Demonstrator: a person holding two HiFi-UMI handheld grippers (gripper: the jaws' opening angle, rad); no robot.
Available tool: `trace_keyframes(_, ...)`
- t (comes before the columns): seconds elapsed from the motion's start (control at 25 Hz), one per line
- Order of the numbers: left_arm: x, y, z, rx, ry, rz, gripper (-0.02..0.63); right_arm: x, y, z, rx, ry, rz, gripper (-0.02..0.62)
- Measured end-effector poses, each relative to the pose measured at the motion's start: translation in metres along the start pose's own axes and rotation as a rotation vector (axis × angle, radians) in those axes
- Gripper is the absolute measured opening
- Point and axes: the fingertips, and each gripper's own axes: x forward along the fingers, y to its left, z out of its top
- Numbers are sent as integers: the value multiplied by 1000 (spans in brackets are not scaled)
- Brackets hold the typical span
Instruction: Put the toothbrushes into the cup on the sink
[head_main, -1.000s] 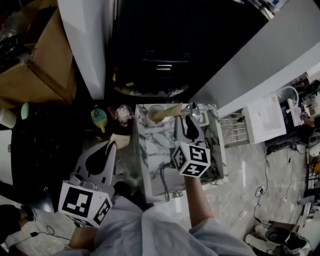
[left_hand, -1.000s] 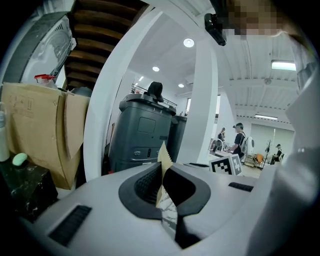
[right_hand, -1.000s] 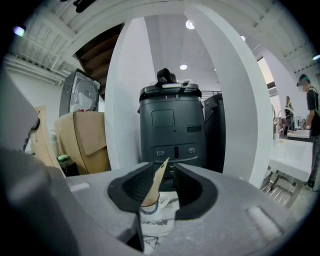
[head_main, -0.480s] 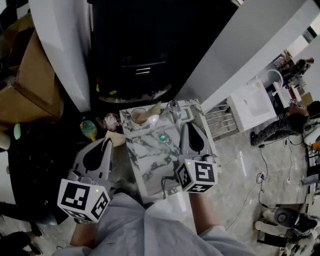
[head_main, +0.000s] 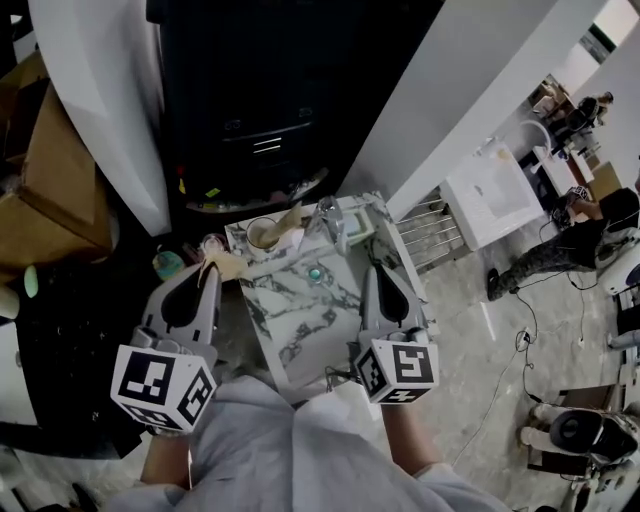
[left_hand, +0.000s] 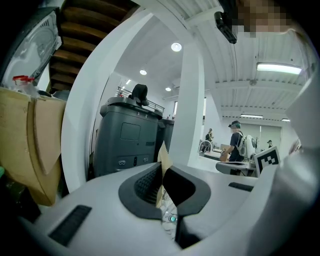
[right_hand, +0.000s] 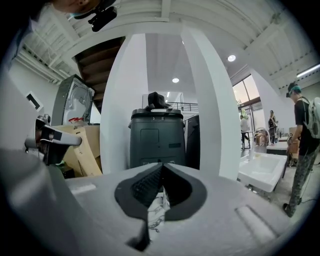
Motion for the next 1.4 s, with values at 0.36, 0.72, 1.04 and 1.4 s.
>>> trace_keyframes(0.36, 10, 0, 0, -1, 1, 3, 8, -8, 2, -3, 20, 23, 7, -2)
trace_keyframes(0.72, 35, 0, -7, 33, 28, -32, 8, -18, -7, -14, 32, 48, -22, -2)
trace_keyframes(1.04, 68, 9, -11, 37, 38, -60, 8, -34, -21, -26, 28, 65, -106, -2)
trace_keyframes(1.4, 103, 26, -29, 19, 69, -75, 8, -52, -35, -42, 55, 110, -205, -2)
